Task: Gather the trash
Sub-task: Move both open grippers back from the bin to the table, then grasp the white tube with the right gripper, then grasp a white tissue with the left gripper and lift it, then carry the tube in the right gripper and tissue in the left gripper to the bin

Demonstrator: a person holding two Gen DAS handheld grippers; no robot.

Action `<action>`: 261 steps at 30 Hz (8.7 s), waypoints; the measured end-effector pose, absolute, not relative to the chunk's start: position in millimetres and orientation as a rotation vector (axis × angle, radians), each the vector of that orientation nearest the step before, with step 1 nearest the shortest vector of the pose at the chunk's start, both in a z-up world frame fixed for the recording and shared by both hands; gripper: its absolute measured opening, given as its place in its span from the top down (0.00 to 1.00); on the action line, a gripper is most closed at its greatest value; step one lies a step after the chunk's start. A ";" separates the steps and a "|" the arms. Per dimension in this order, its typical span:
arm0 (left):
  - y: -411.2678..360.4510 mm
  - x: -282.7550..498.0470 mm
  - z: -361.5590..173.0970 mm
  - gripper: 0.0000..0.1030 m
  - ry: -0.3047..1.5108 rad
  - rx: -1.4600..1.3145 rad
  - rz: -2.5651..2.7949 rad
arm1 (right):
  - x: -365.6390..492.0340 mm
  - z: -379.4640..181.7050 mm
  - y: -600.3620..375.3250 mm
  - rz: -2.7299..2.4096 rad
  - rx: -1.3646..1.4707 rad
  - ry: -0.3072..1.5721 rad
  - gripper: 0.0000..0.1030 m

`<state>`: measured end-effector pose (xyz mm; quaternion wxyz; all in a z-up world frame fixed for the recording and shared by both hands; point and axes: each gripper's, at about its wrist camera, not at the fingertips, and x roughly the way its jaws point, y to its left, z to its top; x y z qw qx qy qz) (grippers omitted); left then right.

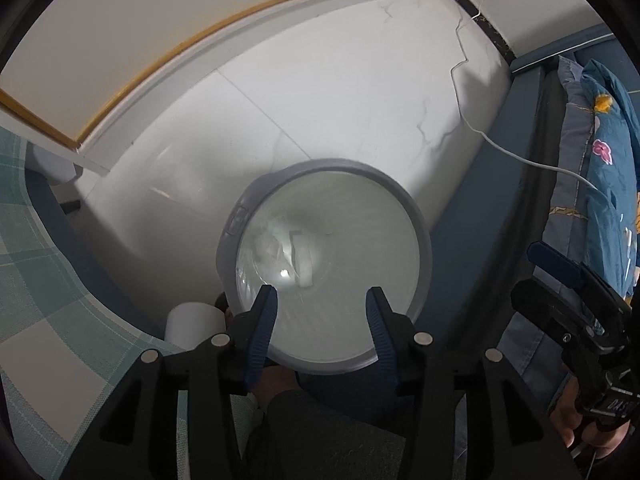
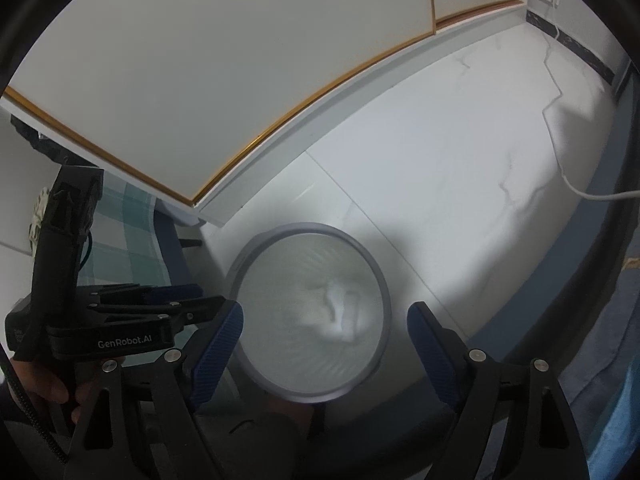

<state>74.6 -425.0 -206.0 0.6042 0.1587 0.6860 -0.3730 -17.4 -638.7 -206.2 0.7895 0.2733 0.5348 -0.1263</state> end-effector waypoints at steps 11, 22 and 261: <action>-409.1 79.9 -148.5 0.60 1.339 0.316 -0.853 | -17.7 -166.1 -628.0 -0.301 0.511 1.087 0.18; -364.6 78.8 -76.3 0.60 1.103 0.222 -0.702 | -19.2 -74.1 -597.0 -0.270 0.427 0.874 0.18; -357.4 77.3 -46.3 0.92 1.168 0.022 -0.934 | -51.3 -58.6 -618.8 -0.122 0.562 0.870 0.93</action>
